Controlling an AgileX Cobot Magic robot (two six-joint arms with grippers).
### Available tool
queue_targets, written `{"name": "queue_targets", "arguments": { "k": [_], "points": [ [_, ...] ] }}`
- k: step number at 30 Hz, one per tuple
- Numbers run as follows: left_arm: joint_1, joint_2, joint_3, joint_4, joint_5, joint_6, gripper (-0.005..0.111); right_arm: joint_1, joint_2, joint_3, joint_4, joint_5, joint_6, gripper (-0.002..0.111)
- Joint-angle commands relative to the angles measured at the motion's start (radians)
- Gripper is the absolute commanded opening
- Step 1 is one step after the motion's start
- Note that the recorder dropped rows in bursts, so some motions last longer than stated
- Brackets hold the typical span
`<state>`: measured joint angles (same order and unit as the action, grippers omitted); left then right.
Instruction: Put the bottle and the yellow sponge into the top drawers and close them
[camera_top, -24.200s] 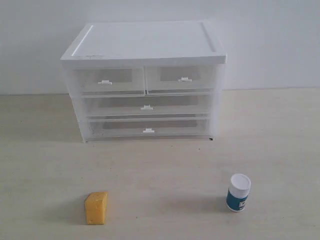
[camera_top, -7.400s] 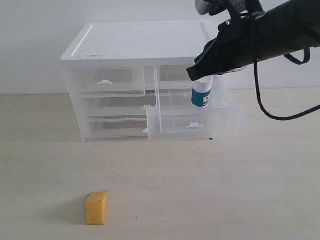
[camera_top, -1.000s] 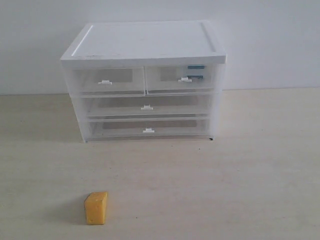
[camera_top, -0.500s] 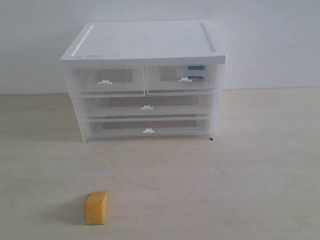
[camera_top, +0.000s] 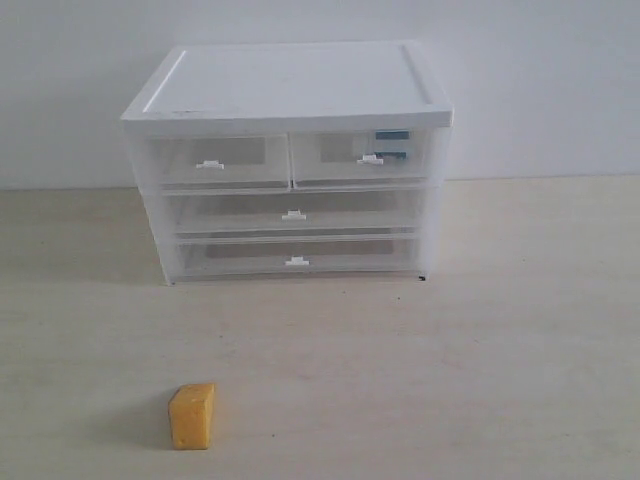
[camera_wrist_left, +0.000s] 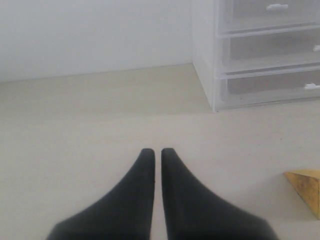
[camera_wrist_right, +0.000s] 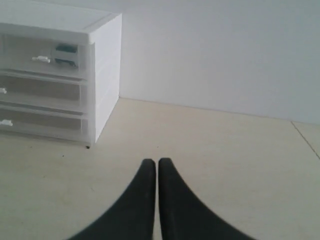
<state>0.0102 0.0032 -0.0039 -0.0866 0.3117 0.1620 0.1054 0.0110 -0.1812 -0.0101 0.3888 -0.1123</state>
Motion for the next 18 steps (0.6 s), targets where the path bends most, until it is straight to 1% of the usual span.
{"name": "queue_targets", "arguments": {
  "k": [1, 7, 18],
  "points": [
    [0.003, -0.003, 0.004, 0.001, -0.005, 0.004, 0.004, -0.003, -0.011, 0.084, 0.004, -0.03, 0.026, 0.0],
    [0.003, -0.003, 0.004, 0.001, -0.005, 0.004, 0.004, -0.003, -0.011, 0.178, 0.004, -0.068, 0.06, 0.0],
    [0.003, -0.003, 0.004, 0.001, -0.005, 0.004, 0.004, -0.003, -0.011, 0.181, 0.004, -0.07, 0.087, 0.0]
  ]
}}
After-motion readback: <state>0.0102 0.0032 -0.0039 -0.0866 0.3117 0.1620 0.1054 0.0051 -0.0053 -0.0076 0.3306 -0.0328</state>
